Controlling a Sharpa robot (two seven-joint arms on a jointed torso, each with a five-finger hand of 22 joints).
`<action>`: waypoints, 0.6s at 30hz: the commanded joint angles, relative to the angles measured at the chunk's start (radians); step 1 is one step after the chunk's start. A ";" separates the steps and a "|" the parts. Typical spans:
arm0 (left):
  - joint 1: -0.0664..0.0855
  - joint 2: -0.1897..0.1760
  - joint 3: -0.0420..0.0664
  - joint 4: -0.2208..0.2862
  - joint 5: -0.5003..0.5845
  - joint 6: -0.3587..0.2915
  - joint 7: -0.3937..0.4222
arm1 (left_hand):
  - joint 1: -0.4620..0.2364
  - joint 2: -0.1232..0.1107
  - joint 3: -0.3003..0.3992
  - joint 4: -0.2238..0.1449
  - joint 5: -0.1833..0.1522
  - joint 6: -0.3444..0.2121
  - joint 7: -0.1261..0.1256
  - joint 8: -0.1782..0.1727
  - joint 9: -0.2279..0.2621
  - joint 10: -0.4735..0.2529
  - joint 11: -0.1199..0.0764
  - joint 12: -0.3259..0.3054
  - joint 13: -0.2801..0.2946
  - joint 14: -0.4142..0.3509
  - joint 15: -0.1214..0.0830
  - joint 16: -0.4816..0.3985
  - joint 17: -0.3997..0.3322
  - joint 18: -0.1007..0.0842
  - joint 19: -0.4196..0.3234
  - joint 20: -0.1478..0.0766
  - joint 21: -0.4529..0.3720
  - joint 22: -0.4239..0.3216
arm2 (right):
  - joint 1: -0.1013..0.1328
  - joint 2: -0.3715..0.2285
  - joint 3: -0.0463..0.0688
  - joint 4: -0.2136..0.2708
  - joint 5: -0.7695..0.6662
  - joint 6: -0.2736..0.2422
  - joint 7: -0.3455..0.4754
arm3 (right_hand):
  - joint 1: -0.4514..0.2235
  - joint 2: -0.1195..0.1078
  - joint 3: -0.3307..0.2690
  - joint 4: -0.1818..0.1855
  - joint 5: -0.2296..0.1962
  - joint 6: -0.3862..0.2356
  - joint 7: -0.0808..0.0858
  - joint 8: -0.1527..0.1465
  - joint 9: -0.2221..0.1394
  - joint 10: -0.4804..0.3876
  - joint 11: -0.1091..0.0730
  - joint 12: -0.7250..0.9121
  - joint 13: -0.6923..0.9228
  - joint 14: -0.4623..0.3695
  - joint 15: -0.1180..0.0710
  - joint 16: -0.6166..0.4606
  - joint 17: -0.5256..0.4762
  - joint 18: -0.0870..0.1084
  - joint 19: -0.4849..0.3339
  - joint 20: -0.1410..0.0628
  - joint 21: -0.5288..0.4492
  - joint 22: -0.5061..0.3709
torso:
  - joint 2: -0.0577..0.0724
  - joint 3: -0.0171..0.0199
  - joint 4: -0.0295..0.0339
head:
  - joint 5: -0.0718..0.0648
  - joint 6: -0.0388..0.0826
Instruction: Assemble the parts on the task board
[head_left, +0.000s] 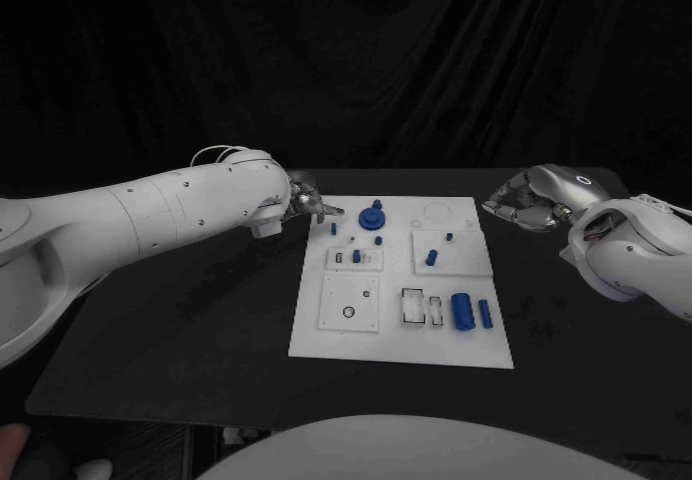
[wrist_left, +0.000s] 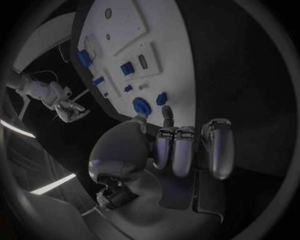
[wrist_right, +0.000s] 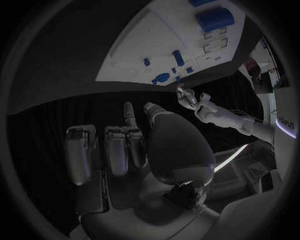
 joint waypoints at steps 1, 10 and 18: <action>-0.002 0.003 0.002 0.002 0.002 0.016 0.010 | -0.005 -0.001 -0.001 0.003 -0.003 0.005 -0.001 0.001 0.001 0.104 0.005 0.004 0.263 0.104 0.007 0.003 0.263 -0.007 0.048 0.007 -0.005 0.213 | 0.000 -0.001 0.001 0.001 0.001 0.010 -0.011 | -0.005 0.000 -0.001 0.001 -0.002 0.003 -0.001 -0.001 -0.001 0.102 -0.007 0.006 0.264 0.103 -0.005 0.003 0.263 -0.008 0.106 -0.008 0.003 0.263 | 0.002 -0.0005 0.0003 | 0.003 0.000; -0.008 0.014 0.002 0.002 0.002 0.019 -0.001 | 0.007 0.004 -0.003 -0.004 0.001 0.006 -0.001 -0.011 -0.003 0.104 0.005 0.004 0.263 0.104 0.006 0.003 0.263 -0.007 0.047 0.006 -0.007 0.212 | 0.000 0.007 0.001 -0.003 0.001 0.029 -0.019 | 0.000 0.000 0.003 -0.004 0.007 -0.001 -0.001 -0.005 -0.003 0.102 -0.008 0.006 0.264 0.103 -0.006 0.003 0.263 -0.008 0.106 -0.009 0.003 0.263 | 0.002 -0.0010 0.0012 | 0.002 0.000; -0.011 0.015 0.002 -0.003 0.002 0.012 -0.012 | 0.028 0.010 -0.003 -0.017 0.009 0.019 -0.004 -0.010 0.006 0.104 0.002 0.004 0.263 0.104 0.005 0.003 0.263 -0.007 0.047 0.005 -0.009 0.212 | 0.000 0.009 0.001 -0.005 0.001 0.036 -0.023 | 0.001 0.000 0.003 -0.005 0.009 -0.001 -0.001 -0.005 -0.003 0.102 -0.008 0.006 0.264 0.103 -0.007 0.003 0.263 -0.008 0.106 -0.009 0.003 0.263 | 0.002 -0.0008 0.0009 | 0.001 0.000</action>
